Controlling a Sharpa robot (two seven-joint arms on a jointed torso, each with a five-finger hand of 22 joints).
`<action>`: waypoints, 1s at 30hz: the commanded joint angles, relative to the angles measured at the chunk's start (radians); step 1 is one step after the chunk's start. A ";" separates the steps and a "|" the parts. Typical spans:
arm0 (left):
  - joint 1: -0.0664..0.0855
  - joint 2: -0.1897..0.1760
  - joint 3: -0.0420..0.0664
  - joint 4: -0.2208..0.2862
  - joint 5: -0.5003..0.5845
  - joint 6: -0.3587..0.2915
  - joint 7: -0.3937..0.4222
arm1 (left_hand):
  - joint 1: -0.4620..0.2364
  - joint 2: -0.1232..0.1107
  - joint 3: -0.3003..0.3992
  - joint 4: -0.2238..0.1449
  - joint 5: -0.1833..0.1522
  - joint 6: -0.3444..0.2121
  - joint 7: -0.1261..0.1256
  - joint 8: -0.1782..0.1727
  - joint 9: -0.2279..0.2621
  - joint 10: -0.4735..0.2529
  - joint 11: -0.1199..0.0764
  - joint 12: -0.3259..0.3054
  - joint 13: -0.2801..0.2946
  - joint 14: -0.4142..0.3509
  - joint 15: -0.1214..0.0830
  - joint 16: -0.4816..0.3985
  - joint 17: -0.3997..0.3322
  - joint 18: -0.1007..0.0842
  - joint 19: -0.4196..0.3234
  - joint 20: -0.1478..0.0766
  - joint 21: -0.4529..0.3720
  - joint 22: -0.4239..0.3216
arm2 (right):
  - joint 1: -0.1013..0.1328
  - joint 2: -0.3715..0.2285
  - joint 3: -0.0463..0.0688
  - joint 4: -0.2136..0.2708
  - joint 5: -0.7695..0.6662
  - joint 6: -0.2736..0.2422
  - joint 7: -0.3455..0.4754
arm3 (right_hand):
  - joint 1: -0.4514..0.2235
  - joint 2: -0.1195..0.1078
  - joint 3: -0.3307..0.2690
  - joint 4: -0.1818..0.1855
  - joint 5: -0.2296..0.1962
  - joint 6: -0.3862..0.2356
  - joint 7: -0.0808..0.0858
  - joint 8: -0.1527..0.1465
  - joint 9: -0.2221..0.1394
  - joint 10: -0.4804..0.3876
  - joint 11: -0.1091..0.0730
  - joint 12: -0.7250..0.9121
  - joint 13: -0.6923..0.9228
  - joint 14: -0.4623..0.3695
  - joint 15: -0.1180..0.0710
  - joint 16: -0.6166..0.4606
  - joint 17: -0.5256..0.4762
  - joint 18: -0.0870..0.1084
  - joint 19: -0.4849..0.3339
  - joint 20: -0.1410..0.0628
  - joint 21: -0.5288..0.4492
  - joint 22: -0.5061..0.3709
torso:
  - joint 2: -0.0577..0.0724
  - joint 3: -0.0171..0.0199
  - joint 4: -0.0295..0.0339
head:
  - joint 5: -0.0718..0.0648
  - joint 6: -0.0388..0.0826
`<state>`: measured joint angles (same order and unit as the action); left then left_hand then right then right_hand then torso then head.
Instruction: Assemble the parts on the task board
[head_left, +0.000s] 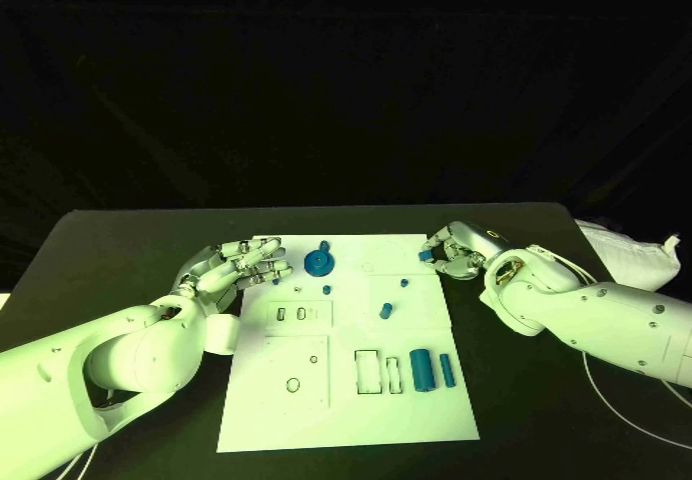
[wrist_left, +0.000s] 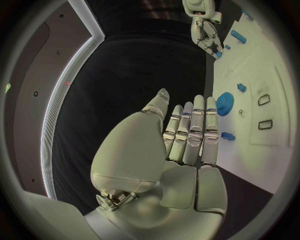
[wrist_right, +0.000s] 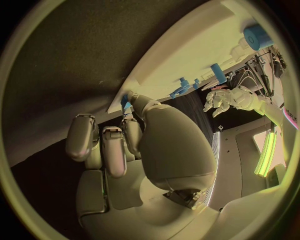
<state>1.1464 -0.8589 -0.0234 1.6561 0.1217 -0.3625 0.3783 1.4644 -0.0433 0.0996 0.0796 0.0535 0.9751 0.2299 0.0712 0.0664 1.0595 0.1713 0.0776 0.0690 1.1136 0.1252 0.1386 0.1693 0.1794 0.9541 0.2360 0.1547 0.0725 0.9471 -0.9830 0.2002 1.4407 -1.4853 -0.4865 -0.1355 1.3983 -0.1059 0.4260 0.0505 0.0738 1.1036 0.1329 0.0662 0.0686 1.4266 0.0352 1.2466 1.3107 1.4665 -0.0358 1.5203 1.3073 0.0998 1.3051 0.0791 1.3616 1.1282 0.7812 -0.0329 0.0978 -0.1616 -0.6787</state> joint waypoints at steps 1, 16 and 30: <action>0.000 0.002 0.001 0.001 0.001 0.011 0.003 | 0.001 0.011 0.000 -0.007 -0.004 -0.006 0.003 -0.004 -0.001 0.001 0.003 -0.006 -0.001 0.007 0.000 -0.003 0.001 0.004 0.008 0.002 -0.005 -0.002 | -0.009 0.002 -0.007 -0.005 -0.004 0.086 -0.007 | -0.028 -0.032 -0.011 0.015 0.002 -0.014 0.000 -0.004 -0.004 -0.001 0.009 -0.006 0.035 0.083 0.010 -0.001 0.165 -0.008 -0.004 0.004 -0.008 -0.004 | 0.000 -0.0001 -0.0003 | 0.001 -0.001; 0.000 0.004 0.001 0.000 0.001 0.011 0.002 | 0.002 0.012 0.000 -0.008 -0.004 -0.006 0.003 -0.004 -0.001 0.001 0.003 -0.006 -0.001 0.007 0.000 -0.003 0.001 0.004 0.008 0.002 -0.005 -0.002 | -0.009 0.001 -0.008 -0.012 0.010 0.124 -0.006 | -0.099 -0.082 -0.102 0.069 0.040 -0.039 -0.001 -0.003 -0.002 -0.005 0.010 -0.013 0.029 0.082 0.011 -0.005 0.159 -0.006 -0.008 0.007 -0.016 -0.012 | 0.000 -0.0001 0.0002 | -0.003 -0.003; 0.000 0.005 0.001 -0.002 0.001 0.010 0.000 | 0.002 0.012 0.000 -0.008 -0.004 -0.006 0.003 -0.004 -0.001 0.001 0.003 -0.006 -0.001 0.007 0.000 -0.003 0.001 0.004 0.008 0.002 -0.005 -0.002 | -0.009 -0.007 -0.008 -0.010 0.021 0.107 0.012 | -0.089 -0.084 -0.134 0.075 0.053 -0.051 0.000 -0.002 -0.002 -0.006 0.011 -0.014 0.028 0.082 0.012 -0.005 0.159 -0.006 -0.007 0.007 -0.017 -0.012 | -0.001 -0.0003 0.0003 | -0.005 -0.002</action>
<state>1.1462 -0.8563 -0.0234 1.6534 0.1217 -0.3625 0.3750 1.4644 -0.0433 0.0996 0.0796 0.0534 0.9752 0.2299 0.0713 0.0664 1.0595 0.1714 0.0776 0.0690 1.1136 0.1252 0.1386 0.1690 0.1795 0.9577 0.2396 0.1547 0.0725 0.9484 -0.9899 0.2007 1.4343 -1.4687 -0.4417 -0.1172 1.3038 -0.1854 0.2989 0.1246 0.1220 1.0590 0.1296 0.0628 0.0645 1.4195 0.0423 1.2343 1.3079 1.4664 -0.0285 1.5203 1.3078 0.0997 1.3015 0.0826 1.3510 1.1161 0.7805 -0.0329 0.0983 -0.1669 -0.6807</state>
